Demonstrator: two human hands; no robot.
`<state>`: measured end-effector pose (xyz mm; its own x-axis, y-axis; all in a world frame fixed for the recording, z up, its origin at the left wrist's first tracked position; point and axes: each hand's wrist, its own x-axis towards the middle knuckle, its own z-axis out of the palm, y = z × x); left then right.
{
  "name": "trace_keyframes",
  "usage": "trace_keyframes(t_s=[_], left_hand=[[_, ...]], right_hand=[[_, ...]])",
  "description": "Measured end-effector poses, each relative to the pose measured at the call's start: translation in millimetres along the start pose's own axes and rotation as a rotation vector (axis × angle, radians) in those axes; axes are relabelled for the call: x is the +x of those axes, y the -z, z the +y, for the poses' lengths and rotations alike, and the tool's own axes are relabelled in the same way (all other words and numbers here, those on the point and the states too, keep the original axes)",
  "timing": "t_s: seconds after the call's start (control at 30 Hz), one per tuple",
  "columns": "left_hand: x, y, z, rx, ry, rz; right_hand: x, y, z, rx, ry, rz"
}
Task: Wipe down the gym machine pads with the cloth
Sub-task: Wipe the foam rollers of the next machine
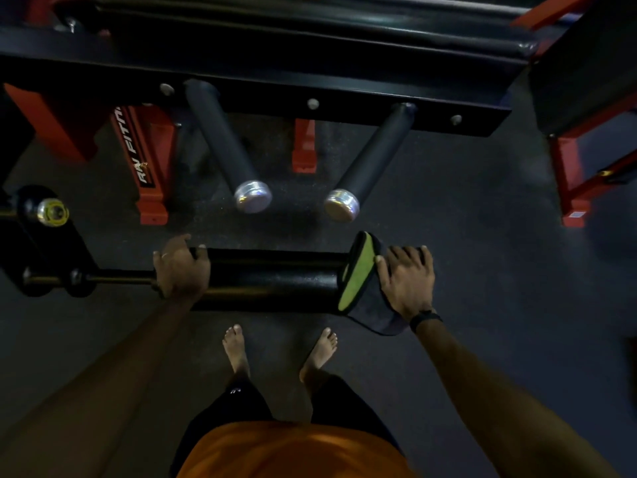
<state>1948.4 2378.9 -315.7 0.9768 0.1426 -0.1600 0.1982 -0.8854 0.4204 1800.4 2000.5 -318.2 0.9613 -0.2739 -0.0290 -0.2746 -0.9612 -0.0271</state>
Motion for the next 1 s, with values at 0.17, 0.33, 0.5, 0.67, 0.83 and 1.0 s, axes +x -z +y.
trace_keyframes(t_s=[0.17,0.33,0.5,0.67,0.83,1.0], left_hand=[[23.7,6.0,-34.3,0.017,0.052,-0.017],[43.9,-3.4,-39.8,0.057,0.138,-0.167],[43.2,-5.2,-32.4,0.121,0.202,-0.240],[42.1,-7.5,-39.7,0.134,0.152,-0.226],[30.1,-1.6,-33.8,0.083,0.055,-0.112],[15.3,-4.9,-43.8,0.064,-0.060,0.026]], right_hand=[[1.7,3.3,13.8,-0.036,-0.122,-0.072],[27.1,9.7,8.9,-0.015,-0.255,-0.260],[20.0,4.9,-22.4,-0.111,-0.320,-0.231],[-1.9,2.2,-40.7,-0.043,-0.396,-0.177],[34.6,16.7,-23.4,0.012,-0.383,-0.324],[55.8,20.3,-10.1,0.109,-0.392,-0.502]])
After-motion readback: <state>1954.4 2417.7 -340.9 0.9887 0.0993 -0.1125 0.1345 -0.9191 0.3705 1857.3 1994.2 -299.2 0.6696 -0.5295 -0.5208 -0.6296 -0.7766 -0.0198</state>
